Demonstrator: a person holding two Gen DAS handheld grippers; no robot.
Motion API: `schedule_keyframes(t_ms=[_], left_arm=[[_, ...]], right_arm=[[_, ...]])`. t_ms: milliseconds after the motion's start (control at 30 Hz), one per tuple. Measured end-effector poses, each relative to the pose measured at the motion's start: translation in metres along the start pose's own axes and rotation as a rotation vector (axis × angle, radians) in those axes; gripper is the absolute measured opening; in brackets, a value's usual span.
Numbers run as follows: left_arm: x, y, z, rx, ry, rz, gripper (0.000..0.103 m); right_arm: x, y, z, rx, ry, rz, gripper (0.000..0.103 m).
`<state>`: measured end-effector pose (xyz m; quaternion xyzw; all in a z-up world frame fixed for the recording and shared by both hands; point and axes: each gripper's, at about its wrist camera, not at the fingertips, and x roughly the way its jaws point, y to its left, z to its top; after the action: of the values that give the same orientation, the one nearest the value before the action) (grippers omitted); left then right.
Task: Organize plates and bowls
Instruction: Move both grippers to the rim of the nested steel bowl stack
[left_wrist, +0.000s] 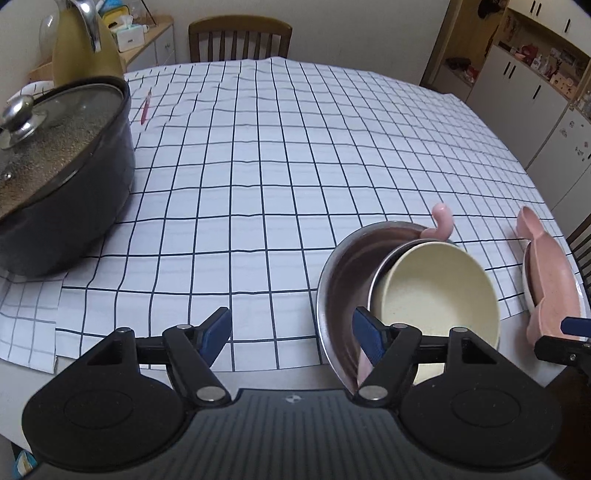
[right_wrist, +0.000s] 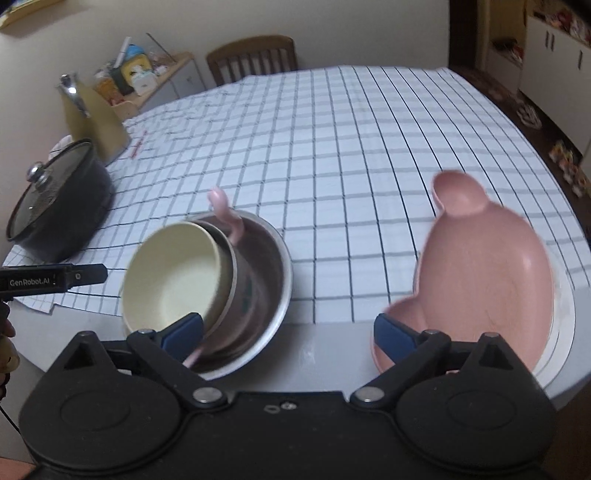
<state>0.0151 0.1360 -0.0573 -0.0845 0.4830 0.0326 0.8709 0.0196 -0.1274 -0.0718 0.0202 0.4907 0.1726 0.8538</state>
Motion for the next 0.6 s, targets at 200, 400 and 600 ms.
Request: schedule_keyframes(t_ms=[200,400,600], left_arm=[[0.022,0.003,0.002,-0.008,0.033,0.003,0.072],[0.032,0.0,0.007,-0.022,0.044,-0.003,0.071],[0.035,-0.001,0.009,-0.024,0.039,-0.013,0.071]], right_arm=[[0.02,-0.002,-0.005,0.031,0.048,-0.028,0.089],[0.029,0.003,-0.001,0.034,0.04,-0.068,0.087],[0.019,0.001,0.002,0.019,0.029,-0.061,0.074]])
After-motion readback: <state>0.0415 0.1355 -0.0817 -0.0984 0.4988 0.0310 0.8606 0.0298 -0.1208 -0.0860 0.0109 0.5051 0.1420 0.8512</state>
